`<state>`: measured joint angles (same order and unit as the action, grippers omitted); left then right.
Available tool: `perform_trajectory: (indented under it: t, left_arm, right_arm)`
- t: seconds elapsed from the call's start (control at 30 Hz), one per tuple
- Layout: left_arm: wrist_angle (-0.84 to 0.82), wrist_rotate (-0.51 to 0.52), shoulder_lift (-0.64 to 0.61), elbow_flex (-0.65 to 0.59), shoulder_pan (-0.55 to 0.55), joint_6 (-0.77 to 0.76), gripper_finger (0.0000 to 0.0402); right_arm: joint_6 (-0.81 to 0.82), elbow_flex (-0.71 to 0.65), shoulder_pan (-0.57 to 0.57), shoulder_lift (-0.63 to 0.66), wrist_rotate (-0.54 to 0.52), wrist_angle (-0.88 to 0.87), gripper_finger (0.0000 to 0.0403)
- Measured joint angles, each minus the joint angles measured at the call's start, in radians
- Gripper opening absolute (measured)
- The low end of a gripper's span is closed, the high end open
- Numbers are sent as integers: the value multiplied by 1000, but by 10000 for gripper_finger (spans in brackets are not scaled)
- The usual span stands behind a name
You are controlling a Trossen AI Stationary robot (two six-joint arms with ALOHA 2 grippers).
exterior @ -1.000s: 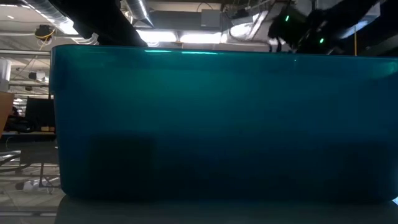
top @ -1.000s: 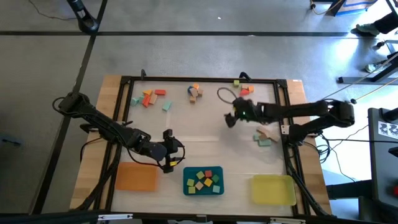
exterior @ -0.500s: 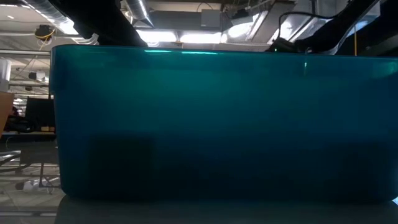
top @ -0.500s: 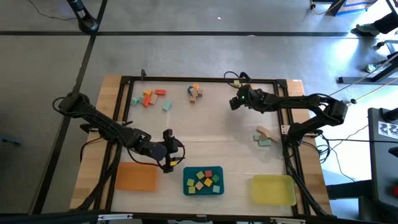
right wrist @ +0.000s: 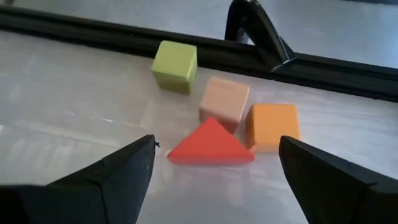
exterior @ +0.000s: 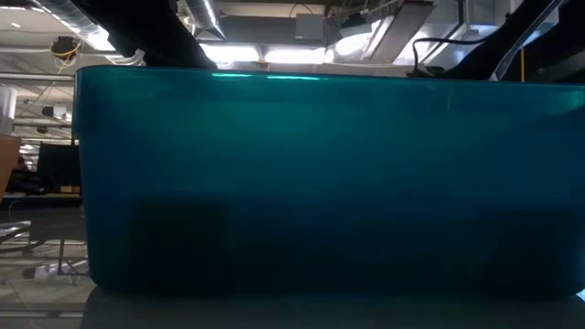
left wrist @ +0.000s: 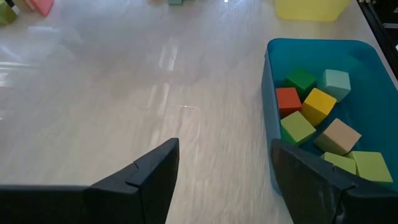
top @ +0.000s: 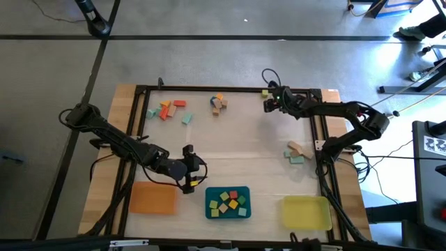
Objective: Sort blocks by size
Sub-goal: Put the yellow cube block into the blue bin
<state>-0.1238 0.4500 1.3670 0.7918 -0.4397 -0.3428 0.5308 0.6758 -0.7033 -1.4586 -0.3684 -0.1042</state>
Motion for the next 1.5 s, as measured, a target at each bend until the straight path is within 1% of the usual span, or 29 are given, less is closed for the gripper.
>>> perform_trajectory:
  t: [0.13, 0.3, 0.47, 0.7, 0.9, 1.03, 1.23, 1.3, 1.5]
  left_arm:
    - [0, 0, 0, 0, 0, 0, 237]
    - [0, 0, 0, 0, 0, 2, 237]
    - [0, 0, 0, 0, 0, 2, 237]
    - [0, 0, 0, 0, 0, 2, 237]
    - [0, 0, 0, 0, 0, 2, 237]
    - [0, 0, 0, 0, 0, -2, 237]
    - [0, 0, 0, 0, 0, -2, 237]
    - [0, 0, 0, 0, 0, -2, 237]
    - [0, 0, 0, 0, 0, -2, 237]
  right_arm:
    - [0, 0, -26, 0, 23, 23, 340]
    - [0, 0, -33, -2, 36, 79, 340]
    - [14, 1, -33, -48, 32, 122, 340]
    - [13, 2, -32, -145, -27, 172, 340]
    - [-5, 3, -31, -152, -39, 158, 340]
    - [-16, 4, -30, -138, -39, 94, 340]
    - [-16, 4, -29, -92, -38, -55, 340]
    - [-15, 3, -27, -69, -19, -108, 340]
    - [-11, -1, 38, -10, 1, -243, 340]
